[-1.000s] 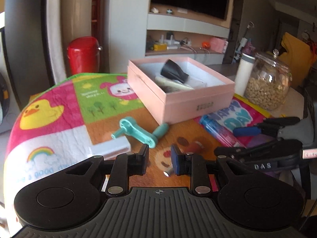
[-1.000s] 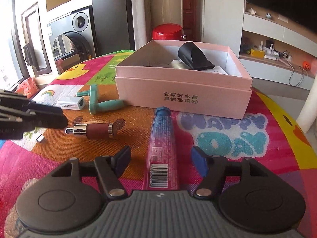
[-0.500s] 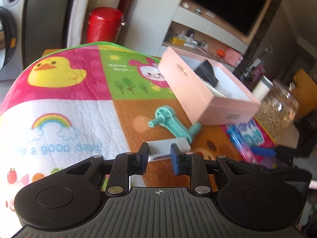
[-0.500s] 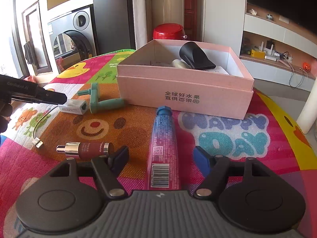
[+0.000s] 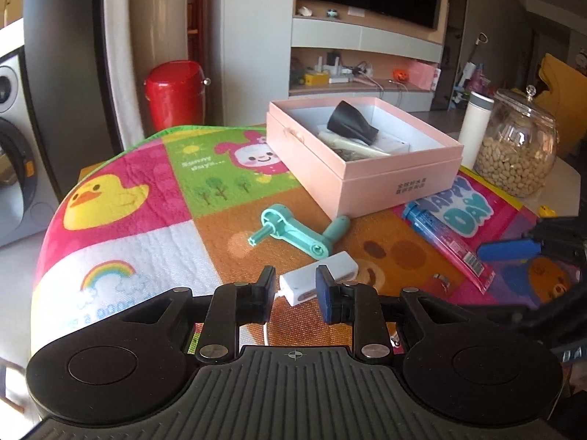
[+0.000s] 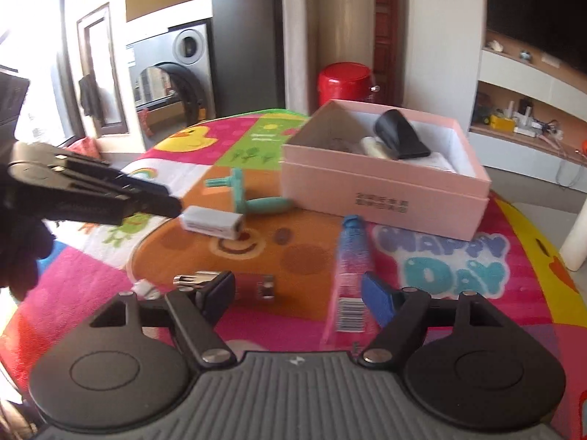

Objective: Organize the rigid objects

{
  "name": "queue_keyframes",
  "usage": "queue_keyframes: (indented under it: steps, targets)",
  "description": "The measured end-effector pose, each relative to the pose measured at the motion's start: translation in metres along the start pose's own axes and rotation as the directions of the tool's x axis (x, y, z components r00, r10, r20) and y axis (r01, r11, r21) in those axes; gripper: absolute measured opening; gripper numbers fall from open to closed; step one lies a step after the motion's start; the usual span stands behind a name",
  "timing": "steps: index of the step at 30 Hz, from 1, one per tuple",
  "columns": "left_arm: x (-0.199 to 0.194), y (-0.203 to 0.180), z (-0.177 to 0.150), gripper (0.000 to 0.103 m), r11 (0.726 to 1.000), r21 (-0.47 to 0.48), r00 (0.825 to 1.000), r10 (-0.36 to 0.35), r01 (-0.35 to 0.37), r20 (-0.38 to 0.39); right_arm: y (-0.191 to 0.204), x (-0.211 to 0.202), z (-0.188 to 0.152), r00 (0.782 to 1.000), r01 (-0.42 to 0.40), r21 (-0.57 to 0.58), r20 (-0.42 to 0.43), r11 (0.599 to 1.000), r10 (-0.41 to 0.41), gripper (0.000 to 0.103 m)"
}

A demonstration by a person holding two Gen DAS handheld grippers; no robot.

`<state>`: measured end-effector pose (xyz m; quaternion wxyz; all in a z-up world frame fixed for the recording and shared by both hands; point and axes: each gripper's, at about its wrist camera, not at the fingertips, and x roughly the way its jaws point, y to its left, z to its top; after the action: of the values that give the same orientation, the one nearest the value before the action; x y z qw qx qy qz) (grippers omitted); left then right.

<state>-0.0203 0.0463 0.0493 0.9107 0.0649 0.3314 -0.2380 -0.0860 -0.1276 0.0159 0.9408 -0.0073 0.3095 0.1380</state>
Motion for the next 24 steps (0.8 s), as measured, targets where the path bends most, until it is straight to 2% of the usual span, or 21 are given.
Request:
queue_keyframes:
  steps: [4, 7, 8, 9, 10, 18, 22, 23, 24]
  targets:
    - [0.001, 0.001, -0.001, 0.027, 1.0, 0.0, 1.0, -0.013, 0.013, 0.004, 0.027, 0.02, 0.002, 0.994, -0.078, 0.027, -0.068, 0.997, 0.08, 0.076]
    - [0.0, 0.0, -0.001, 0.027, 0.998, 0.052, 0.999, -0.039, 0.039, 0.008, 0.039, 0.037, 0.001, 0.994, -0.064, 0.019, -0.093, 0.998, 0.066, 0.077]
    - [0.001, 0.0, 0.0, 0.027, 0.996, 0.073, 0.999, -0.044, 0.043, 0.007, 0.043, 0.038, 0.0, 0.996, -0.042, -0.006, -0.073, 0.999, 0.042, 0.072]
    - [0.003, 0.0, 0.0, 0.027, 0.994, 0.097, 0.999, -0.047, 0.046, 0.005, 0.047, 0.039, 0.0, 0.998, -0.013, -0.04, -0.064, 0.999, 0.011, 0.058]
    - [0.006, 0.0, 0.001, 0.027, 0.992, 0.116, 0.999, -0.047, 0.046, 0.002, 0.049, 0.039, 0.0, 0.998, 0.004, -0.068, -0.068, 0.998, -0.009, 0.058]
    - [0.031, -0.012, 0.007, 0.027, 0.967, 0.211, 0.988, -0.121, 0.14, -0.098, 0.025, 0.02, -0.006, 0.998, 0.03, -0.07, -0.051, 0.997, -0.034, 0.058]
    - [0.032, -0.029, 0.008, 0.027, 0.956, 0.204, 0.971, -0.179, 0.209, -0.158, 0.01, 0.008, -0.016, 0.998, 0.041, -0.075, -0.05, 0.996, -0.045, 0.058]
    - [0.034, -0.035, 0.007, 0.029, 0.954, 0.214, 0.97, -0.175, 0.21, -0.172, 0.007, 0.005, -0.018, 0.998, 0.046, -0.079, -0.048, 0.996, -0.05, 0.058]
    - [0.035, -0.041, 0.006, 0.028, 0.956, 0.231, 0.975, -0.147, 0.183, -0.167, 0.004, 0.003, -0.02, 0.997, 0.051, -0.083, -0.046, 0.995, -0.055, 0.058]
